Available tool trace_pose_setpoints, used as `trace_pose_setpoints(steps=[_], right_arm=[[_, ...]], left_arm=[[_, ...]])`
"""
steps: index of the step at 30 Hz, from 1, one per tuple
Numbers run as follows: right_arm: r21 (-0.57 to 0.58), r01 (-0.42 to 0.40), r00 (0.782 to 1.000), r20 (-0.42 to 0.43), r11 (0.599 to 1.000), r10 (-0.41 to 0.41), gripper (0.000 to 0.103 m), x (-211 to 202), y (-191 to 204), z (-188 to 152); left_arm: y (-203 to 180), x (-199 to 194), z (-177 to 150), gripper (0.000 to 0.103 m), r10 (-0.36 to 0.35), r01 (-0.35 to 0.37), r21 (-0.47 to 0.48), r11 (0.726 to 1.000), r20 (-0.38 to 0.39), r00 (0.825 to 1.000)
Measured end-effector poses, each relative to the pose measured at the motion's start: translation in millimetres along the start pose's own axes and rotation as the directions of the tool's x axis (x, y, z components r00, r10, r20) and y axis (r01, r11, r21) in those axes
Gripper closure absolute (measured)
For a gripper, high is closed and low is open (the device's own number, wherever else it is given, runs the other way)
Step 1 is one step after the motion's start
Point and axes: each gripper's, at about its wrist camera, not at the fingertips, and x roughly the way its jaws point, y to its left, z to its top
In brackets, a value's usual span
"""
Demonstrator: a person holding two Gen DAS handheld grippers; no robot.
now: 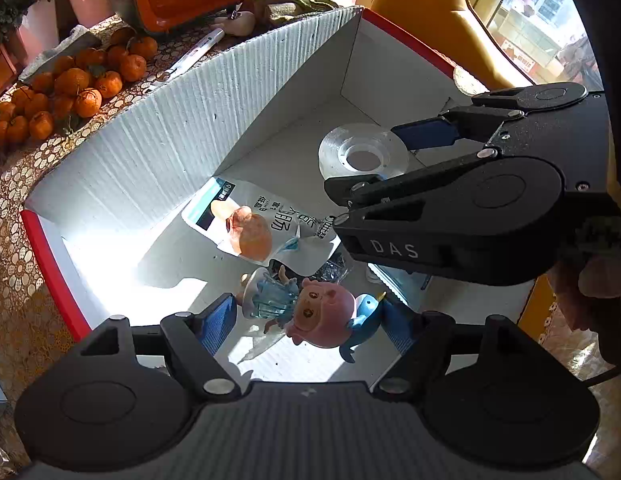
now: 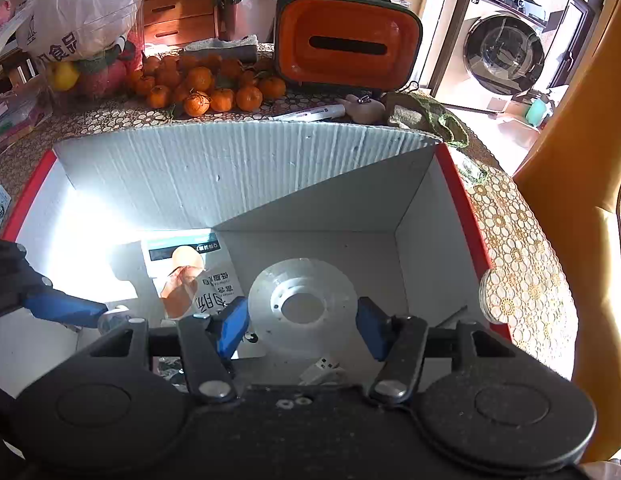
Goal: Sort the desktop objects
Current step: 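Lower the doll and tape roll with both grippers into the box, then open the right gripper to drop the tape roll while the left gripper releases the doll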
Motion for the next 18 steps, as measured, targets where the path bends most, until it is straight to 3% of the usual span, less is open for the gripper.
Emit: trace_pose_setpoints(steps=[3,11,18], right_arm=[[-0.009,0.009,1.0,-0.013,1.0,-0.009,0.045,5.9,1.4,2.7],[-0.007,0.012,0.997,-0.07,1.0,-0.012,0.045,18.8,-0.3,6.7],[-0.037,0.013,0.991,-0.13,0.999,-0.018,0.045,26.9,4.0,6.8]], left_arm=[[-3.1,5.0,4.9,0.025,0.036,-0.035,0.028,0.999,-0.01,0.999],[-9.2,21.7,8.3,0.025,0.053,-0.05,0.066,0.997,-0.053,0.997],[-11.6,38.1,2.5,0.028,0.077,-0.064,0.103,0.993,-0.131,0.988]])
